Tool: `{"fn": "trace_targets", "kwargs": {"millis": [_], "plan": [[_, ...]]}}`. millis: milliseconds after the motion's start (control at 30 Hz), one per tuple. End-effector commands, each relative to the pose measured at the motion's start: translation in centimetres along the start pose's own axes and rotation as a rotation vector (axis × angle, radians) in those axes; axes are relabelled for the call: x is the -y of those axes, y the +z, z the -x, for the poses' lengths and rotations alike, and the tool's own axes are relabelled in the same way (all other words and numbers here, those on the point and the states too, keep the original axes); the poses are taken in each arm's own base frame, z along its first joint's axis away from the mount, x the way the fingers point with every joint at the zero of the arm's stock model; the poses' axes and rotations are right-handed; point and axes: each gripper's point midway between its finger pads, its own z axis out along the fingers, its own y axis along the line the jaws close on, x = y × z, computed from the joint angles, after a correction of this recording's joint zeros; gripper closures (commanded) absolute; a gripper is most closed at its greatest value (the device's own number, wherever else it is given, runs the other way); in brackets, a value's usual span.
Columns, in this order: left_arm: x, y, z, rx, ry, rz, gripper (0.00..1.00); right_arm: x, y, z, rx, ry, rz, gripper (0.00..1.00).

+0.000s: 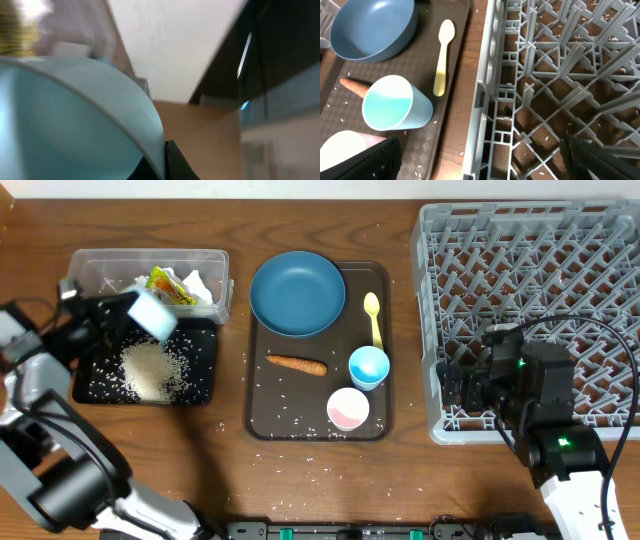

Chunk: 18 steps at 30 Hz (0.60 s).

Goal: Sort waste into correct bins and load items into the dishwasher rack

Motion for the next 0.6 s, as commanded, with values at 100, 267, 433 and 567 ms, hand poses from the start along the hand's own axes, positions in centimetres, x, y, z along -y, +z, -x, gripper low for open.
{"fn": "trace_targets", "kwargs": {"millis": [100, 267, 433, 567], "plan": [[10.7, 4.2, -7.2, -0.129, 0.414, -0.049, 0.94, -0.5, -0.3, 0.8, 0.020, -0.022, 0.010, 0.01], [13.7, 8.3, -13.3, -0.244, 0.552, -0.076, 0.94, -0.5, -0.3, 0.8, 0.021, -0.022, 0.010, 0.01], [9.8, 13.0, -16.7, -0.277, 0.509, 0.084, 0.94, -0.5, -0.3, 0.8, 0.020, -0.022, 0.010, 0.01], [3.2, 14.6, -18.0, -0.234, 0.536, 0.426, 0.94, -0.5, -0.3, 0.7, 0.017, -0.022, 0.009, 0.01]]}}
